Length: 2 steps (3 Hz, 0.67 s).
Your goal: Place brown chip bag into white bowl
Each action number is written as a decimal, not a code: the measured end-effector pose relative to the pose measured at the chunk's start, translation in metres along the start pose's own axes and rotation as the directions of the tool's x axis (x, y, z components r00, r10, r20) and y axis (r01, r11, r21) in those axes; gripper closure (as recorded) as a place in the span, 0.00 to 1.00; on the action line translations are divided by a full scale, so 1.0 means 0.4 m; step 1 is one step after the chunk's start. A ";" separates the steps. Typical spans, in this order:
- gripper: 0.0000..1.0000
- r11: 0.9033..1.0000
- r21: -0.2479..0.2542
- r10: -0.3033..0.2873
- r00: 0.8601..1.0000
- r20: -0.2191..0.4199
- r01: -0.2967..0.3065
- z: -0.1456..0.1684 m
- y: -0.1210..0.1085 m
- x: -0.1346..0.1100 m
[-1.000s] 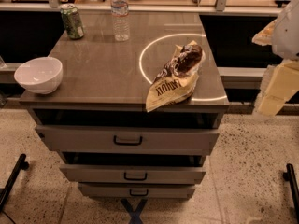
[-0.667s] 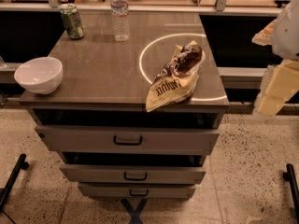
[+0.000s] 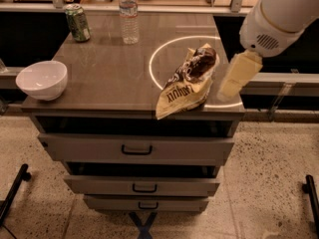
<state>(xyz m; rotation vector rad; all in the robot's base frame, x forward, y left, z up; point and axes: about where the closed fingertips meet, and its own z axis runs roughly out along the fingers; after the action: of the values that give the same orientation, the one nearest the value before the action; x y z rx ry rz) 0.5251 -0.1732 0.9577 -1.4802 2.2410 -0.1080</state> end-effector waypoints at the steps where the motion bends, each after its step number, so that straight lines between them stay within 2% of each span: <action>1: 0.00 0.998 0.038 0.047 0.999 -0.019 -0.046 0.130 -0.053 -0.082; 2: 0.00 0.998 0.022 0.055 0.998 -0.025 -0.054 0.206 -0.053 -0.128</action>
Offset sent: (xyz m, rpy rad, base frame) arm 0.0916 0.0772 -0.0778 -0.0002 0.0250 -0.0700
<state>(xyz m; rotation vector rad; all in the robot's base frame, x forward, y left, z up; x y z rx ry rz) 0.5932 -0.1220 0.9069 -1.4129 2.2915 -0.1344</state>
